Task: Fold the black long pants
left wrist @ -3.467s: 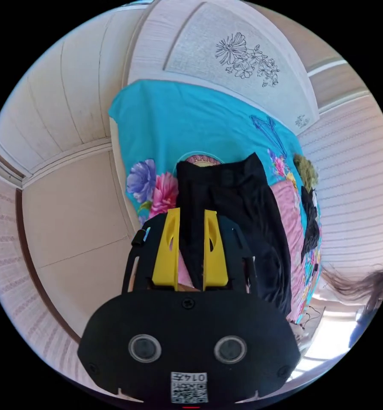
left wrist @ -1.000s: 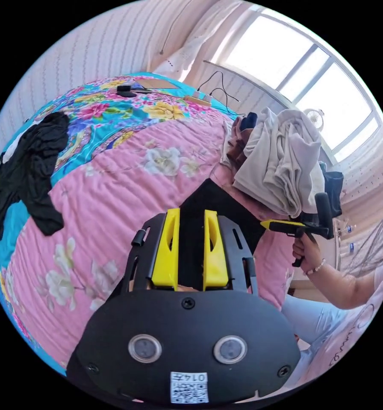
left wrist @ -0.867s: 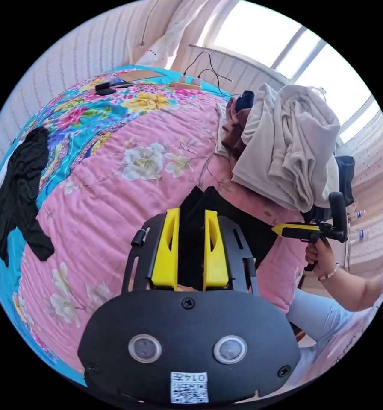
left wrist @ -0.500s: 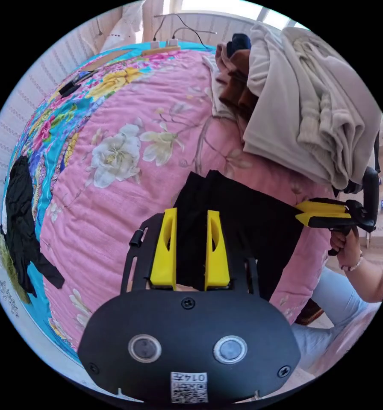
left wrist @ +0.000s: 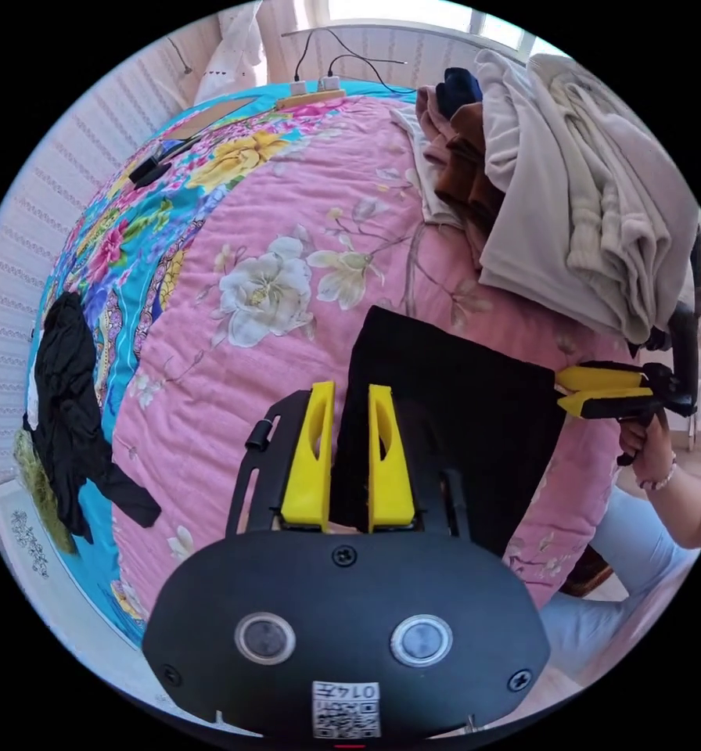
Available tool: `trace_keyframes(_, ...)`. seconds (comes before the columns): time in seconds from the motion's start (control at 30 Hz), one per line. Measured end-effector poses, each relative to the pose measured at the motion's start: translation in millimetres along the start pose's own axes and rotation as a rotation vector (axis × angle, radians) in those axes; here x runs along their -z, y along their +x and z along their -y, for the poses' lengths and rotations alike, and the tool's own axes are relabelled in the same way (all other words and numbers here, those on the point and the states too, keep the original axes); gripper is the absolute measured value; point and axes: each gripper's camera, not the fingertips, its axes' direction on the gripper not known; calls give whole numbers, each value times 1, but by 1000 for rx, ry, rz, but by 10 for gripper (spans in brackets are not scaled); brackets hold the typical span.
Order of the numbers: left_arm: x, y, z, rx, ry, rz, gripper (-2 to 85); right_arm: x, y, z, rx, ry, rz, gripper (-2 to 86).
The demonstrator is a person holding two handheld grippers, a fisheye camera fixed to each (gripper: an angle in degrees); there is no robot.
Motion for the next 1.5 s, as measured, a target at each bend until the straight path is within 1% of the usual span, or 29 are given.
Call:
trace_keyframes(0.07,-8,-7,3,28,22,-59,83,3,2,-5,-6,7,14,110)
trace_keyframes(0.13,-24,-12,8,54,-10,-103,88,5,6,-9,-39,48,56,103)
trace_keyframes(0.2,-35,-14,11,72,-23,-131,91,9,6,-10,-63,107,66,71)
trace_keyframes(0.23,-37,-12,12,77,-11,-140,92,13,4,-12,-52,135,64,38)
trace_keyframes(0.33,-37,-5,15,50,3,-125,92,22,6,-23,-78,115,62,10)
trace_keyframes(0.37,-39,-2,17,31,-1,-111,94,26,6,-27,-81,117,64,9)
trace_keyframes(0.43,-45,0,19,23,-14,-101,99,41,12,-40,-105,110,8,10)
trace_keyframes(0.47,-50,1,19,25,-26,-119,103,44,14,-42,-109,108,-4,13)
trace_keyframes(0.53,-56,1,19,32,-38,-140,111,46,20,-46,-75,92,46,38)
trace_keyframes(0.63,-70,6,17,29,-73,-182,119,38,20,-46,-73,24,28,83)
trace_keyframes(0.7,-80,12,15,10,-104,-174,119,30,16,-46,-52,11,74,73)
trace_keyframes(0.8,-84,29,10,-46,-90,-73,94,18,4,-47,3,-6,174,32)
trace_keyframes(0.87,-78,47,8,-125,-94,-56,26,13,1,-49,-11,-41,157,22)
trace_keyframes(0.9,-77,51,8,-131,-101,-34,6,19,-1,-53,-10,-24,148,18)
trace_keyframes(0.93,-75,62,6,-180,-110,13,1,31,-4,-58,-9,10,130,15)
trace_keyframes(1.0,-68,79,1,-251,-119,24,-4,50,-2,-67,-18,30,149,12)
trace_keyframes(1.07,-57,99,-6,-290,-130,-23,-7,65,3,-79,-41,24,202,10)
trace_keyframes(1.17,-38,127,-17,-327,-110,-127,-7,92,4,-104,-53,-15,191,8)
trace_keyframes(1.3,-12,169,-30,-365,-72,-262,-7,139,22,-149,-164,-53,186,7)
trace_keyframes(1.37,5,198,-36,-403,-32,-323,-6,157,32,-168,-222,-66,174,7)
trace_keyframes(1.5,16,228,-42,-398,-1,-380,-3,191,45,-200,-316,-62,92,9)
